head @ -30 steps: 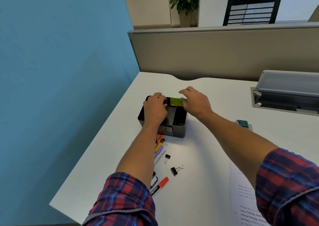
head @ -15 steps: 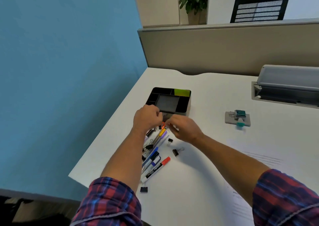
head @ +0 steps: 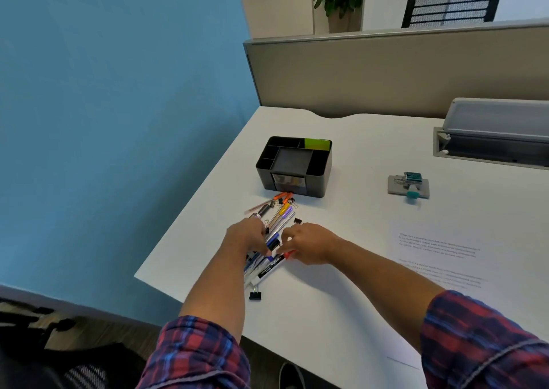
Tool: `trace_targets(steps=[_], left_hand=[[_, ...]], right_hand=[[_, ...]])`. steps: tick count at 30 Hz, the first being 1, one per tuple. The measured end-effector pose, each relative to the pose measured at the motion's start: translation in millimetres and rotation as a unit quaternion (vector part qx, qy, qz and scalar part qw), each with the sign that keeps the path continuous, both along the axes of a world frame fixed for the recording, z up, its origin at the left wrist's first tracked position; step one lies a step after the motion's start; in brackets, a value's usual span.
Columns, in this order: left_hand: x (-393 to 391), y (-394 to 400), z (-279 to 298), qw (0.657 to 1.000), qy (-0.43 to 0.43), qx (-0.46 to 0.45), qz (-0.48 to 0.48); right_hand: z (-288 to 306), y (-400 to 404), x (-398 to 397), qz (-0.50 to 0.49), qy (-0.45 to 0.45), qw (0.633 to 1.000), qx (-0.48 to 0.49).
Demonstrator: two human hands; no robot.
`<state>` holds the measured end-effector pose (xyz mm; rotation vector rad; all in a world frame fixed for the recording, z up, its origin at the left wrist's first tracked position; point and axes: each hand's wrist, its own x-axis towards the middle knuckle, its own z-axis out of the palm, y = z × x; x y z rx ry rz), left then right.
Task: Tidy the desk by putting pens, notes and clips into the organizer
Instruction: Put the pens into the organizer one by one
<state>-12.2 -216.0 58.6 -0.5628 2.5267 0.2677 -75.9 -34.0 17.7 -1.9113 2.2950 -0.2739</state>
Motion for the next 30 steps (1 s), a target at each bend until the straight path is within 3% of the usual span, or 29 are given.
trace_targets(steps=[16, 30], left_hand=[[13.5, 28.2, -13.6, 0.983, 0.162, 0.083, 0.014], [0.6, 52.0, -13.7, 0.987, 0.139, -0.002, -0.079]], right_hand=[[-0.7, 1.3, 12.7, -0.132, -0.011, 0.989, 0.059], [7.3, 15.0, -5.3, -0.082, 0.083, 0.984, 0.132]])
